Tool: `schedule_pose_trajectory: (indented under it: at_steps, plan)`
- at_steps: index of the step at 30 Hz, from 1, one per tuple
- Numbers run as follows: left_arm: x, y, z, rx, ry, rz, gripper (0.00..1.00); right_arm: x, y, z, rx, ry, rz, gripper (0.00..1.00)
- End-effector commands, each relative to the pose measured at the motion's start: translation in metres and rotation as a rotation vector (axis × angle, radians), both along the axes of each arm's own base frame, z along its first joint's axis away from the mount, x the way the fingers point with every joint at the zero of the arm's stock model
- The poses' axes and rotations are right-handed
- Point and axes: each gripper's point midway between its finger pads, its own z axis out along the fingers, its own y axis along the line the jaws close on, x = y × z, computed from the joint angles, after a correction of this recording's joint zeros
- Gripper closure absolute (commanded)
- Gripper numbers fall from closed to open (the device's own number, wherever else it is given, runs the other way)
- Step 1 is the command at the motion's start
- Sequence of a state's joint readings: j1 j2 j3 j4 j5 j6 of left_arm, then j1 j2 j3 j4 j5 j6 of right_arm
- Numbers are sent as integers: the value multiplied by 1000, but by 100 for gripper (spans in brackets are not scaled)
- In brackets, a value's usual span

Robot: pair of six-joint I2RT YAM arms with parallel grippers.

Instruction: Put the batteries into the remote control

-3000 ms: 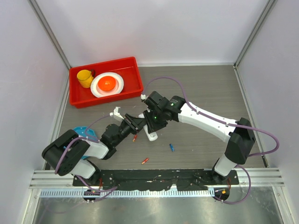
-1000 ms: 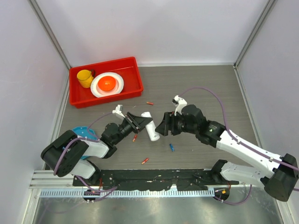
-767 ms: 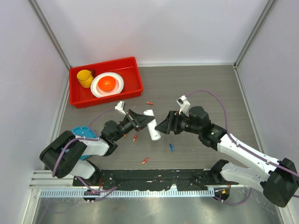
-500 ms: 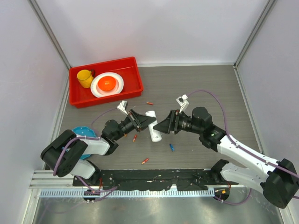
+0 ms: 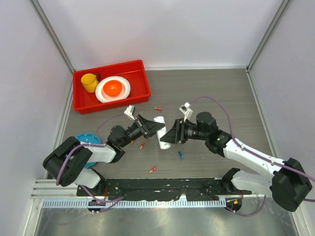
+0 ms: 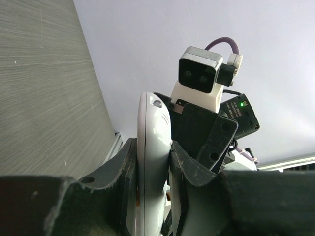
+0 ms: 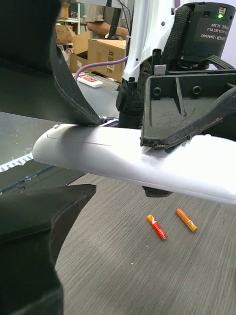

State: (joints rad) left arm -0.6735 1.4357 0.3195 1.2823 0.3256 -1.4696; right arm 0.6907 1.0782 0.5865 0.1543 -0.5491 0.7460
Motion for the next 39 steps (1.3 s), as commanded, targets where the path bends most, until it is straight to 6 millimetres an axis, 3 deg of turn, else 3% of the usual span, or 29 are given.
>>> schedule_pose_trajectory:
  at_steps: [1,6,8,9,12,19,28,34,36,37,39]
  plan:
    - [-14,9,74,-195,-235,-16,100,2,6,14,36,-39,31,49]
    - [-15,9,76,-196,-242,-20,100,3,7,10,32,-26,25,68]
    - [-15,9,75,-196,-241,-19,100,2,8,11,43,-24,31,66]
    - [-15,9,75,-194,-241,-18,100,0,8,14,55,-23,39,57]
    - [-14,10,74,-193,-241,-13,100,-7,11,26,131,-18,64,46]
    - [-17,12,81,-206,-256,-15,100,-15,13,30,244,28,91,47]
    - [-21,14,88,-218,-274,-17,100,-18,16,32,306,61,110,65]
    - [-18,12,80,-206,-256,-16,99,-20,15,33,312,55,117,97]
    - [-16,12,78,-205,-241,-11,91,-22,14,36,306,31,128,99]
    - [-16,11,75,-199,-234,-16,74,-23,13,39,292,28,132,99]
    - [-15,11,73,-198,-224,-18,56,-22,11,41,244,-40,144,99]
